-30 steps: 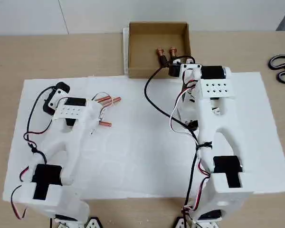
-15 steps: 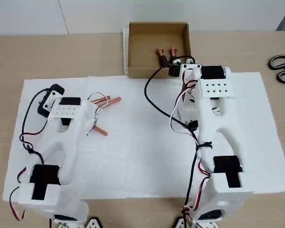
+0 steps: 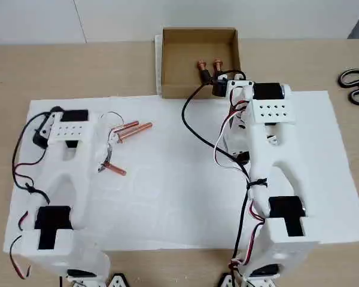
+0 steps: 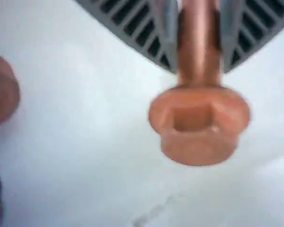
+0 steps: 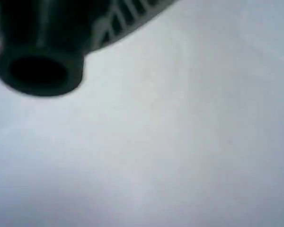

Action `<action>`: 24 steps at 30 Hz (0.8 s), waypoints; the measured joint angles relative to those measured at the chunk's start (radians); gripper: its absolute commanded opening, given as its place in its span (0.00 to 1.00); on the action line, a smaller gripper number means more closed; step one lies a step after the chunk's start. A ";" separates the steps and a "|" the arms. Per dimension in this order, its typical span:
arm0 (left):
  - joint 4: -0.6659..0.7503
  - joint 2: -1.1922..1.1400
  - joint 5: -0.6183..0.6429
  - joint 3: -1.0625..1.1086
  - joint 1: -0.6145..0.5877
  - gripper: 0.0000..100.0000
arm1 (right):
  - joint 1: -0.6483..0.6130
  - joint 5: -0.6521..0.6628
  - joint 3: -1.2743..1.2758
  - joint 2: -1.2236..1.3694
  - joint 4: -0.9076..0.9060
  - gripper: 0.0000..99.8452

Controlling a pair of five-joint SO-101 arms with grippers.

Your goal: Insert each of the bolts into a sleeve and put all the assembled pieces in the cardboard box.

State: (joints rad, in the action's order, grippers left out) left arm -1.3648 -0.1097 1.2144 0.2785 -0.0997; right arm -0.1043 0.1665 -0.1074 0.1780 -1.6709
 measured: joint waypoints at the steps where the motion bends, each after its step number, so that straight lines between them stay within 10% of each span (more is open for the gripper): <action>1: -0.021 0.000 -0.009 -0.017 0.000 0.01 | 0.000 0.000 0.000 0.000 0.000 0.00; 8: -0.140 0.000 -0.224 -0.146 -0.003 0.01 | 0.000 0.000 0.000 0.000 0.000 0.00; 19: -0.153 -0.009 -1.089 -0.175 0.015 0.01 | 0.000 0.000 0.000 0.000 0.000 0.00; 24: -0.118 -0.092 -1.180 -0.132 0.100 0.01 | 0.000 0.000 0.000 0.000 0.000 0.00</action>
State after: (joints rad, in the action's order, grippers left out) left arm -1.4830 -0.2018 0.0345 0.1465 0.0000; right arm -0.1043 0.1665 -0.1074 0.1780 -1.6709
